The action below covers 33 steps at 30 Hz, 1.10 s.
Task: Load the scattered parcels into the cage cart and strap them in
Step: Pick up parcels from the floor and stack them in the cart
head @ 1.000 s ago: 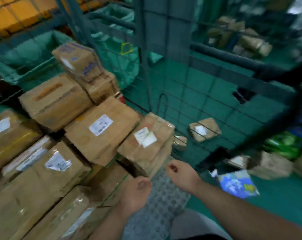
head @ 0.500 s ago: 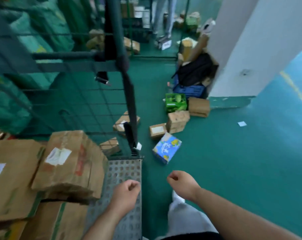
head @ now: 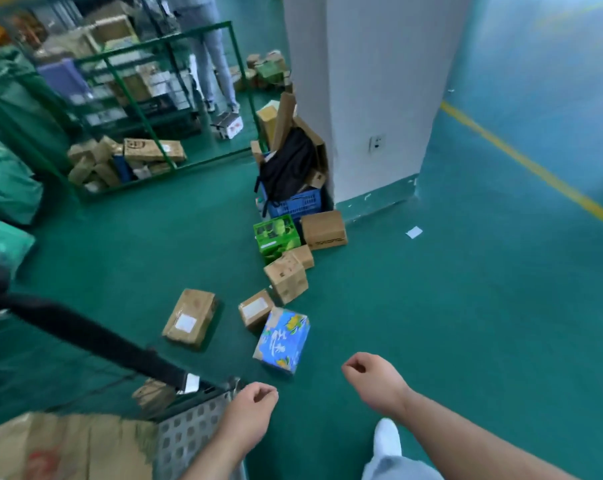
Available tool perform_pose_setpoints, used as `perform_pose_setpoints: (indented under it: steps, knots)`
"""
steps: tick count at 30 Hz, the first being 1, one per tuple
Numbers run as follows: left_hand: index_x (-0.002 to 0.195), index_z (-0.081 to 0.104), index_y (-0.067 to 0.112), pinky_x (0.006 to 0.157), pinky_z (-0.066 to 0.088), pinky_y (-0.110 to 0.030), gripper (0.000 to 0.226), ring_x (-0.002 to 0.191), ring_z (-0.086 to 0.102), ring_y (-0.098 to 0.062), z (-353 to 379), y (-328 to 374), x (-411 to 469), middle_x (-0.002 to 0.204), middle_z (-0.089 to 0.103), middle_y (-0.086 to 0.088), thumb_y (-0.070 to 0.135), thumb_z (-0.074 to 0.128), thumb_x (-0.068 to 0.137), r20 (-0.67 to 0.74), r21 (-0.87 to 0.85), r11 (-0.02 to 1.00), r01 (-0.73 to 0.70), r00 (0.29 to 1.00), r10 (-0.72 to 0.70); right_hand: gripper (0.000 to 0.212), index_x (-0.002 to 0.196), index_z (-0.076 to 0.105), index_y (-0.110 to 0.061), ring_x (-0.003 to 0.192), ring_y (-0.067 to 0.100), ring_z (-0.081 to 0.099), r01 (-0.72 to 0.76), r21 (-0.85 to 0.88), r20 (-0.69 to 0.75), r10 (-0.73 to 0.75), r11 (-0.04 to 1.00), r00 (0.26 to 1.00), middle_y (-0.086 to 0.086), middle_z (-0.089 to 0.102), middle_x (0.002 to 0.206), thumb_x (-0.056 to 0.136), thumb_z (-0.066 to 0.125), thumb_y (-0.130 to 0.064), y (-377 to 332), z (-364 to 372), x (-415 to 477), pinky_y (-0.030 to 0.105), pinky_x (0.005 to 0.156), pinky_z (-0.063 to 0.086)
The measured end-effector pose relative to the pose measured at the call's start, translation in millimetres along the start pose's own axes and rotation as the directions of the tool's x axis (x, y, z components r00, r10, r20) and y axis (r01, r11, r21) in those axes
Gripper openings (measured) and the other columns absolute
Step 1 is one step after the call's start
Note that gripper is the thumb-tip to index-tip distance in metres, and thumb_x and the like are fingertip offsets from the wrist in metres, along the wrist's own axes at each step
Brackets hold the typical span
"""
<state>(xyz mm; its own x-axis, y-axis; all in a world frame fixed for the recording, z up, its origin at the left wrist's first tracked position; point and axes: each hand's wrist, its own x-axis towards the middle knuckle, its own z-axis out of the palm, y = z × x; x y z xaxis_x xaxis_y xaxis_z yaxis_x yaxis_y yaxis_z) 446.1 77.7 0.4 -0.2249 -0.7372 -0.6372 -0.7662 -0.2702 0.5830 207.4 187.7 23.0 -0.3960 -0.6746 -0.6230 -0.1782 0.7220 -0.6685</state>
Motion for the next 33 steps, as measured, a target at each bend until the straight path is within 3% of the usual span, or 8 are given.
perform_pose_setpoints:
  steps: [8, 12, 15, 18, 26, 33]
  knots:
    - [0.086, 0.074, 0.027, 0.081, 0.053, -0.029, 0.010, 0.084, 0.072, -0.014, 55, 148, 45, 0.084, 0.075, 0.007, 0.034, 0.069, 0.091, -0.024, 0.075, 0.997, 0.010, 1.000, -0.009, 0.019, 0.091, 0.067, -0.022, 0.054, 0.009, 0.053, -0.028, -0.024, -0.059, 0.027, 0.999, 0.998, -0.009, 0.065, 0.072, 0.094, 0.050, -0.031, -3, -150, 79, 0.021, 0.051, 0.045]
    - [0.081, 0.076, 0.030, 0.091, 0.057, -0.037, 0.011, 0.084, 0.073, -0.013, 62, 194, 76, 0.081, 0.076, 0.010, 0.038, 0.071, 0.086, 0.006, 0.106, 0.994, 0.011, 1.000, -0.011, 0.020, 0.094, 0.067, -0.019, 0.057, 0.008, 0.051, -0.006, 0.029, -0.074, 0.008, 1.000, 0.997, -0.009, 0.062, 0.073, 0.095, 0.051, -0.031, -13, -192, 111, 0.022, 0.055, 0.045]
    - [0.081, 0.076, 0.028, 0.090, 0.057, -0.034, 0.012, 0.083, 0.073, -0.013, 66, 223, 95, 0.080, 0.076, 0.010, 0.036, 0.071, 0.088, 0.019, 0.139, 0.990, 0.016, 1.000, -0.019, 0.020, 0.093, 0.067, -0.021, 0.058, 0.009, 0.053, -0.023, 0.074, -0.093, 0.030, 0.997, 0.995, -0.009, 0.065, 0.076, 0.094, 0.051, -0.032, -18, -210, 132, 0.022, 0.054, 0.045]
    - [0.088, 0.075, 0.024, 0.079, 0.055, -0.025, 0.012, 0.083, 0.072, -0.014, 68, 256, 115, 0.083, 0.077, 0.007, 0.032, 0.069, 0.092, 0.028, 0.148, 0.989, 0.016, 0.999, -0.020, 0.020, 0.093, 0.067, -0.021, 0.058, 0.009, 0.053, -0.029, 0.099, -0.107, 0.039, 0.995, 0.993, -0.010, 0.065, 0.076, 0.094, 0.051, -0.031, -26, -222, 153, 0.021, 0.054, 0.046]
    - [0.086, 0.076, 0.015, 0.082, 0.056, -0.030, 0.012, 0.079, 0.071, -0.019, 74, 325, 229, 0.080, 0.077, -0.003, 0.021, 0.070, 0.094, 0.150, 0.159, 0.983, -0.096, 0.986, 0.072, 0.021, 0.094, 0.067, -0.021, 0.056, 0.009, 0.054, -0.101, 0.136, -0.203, 0.128, 0.986, 0.971, -0.008, 0.065, 0.075, 0.093, 0.049, -0.033, -68, -261, 217, 0.022, 0.054, 0.047]
    - [0.087, 0.073, 0.017, 0.070, 0.051, -0.031, 0.014, 0.070, 0.062, -0.017, 45, 397, 341, 0.076, 0.074, 0.001, 0.023, 0.065, 0.097, 0.274, 0.175, 0.972, -0.156, 0.956, 0.104, 0.019, 0.096, 0.071, -0.020, 0.059, 0.009, 0.055, -0.222, 0.108, -0.315, 0.245, 0.969, 0.917, -0.008, 0.067, 0.079, 0.096, 0.055, -0.030, -113, -292, 278, 0.020, 0.053, 0.044]
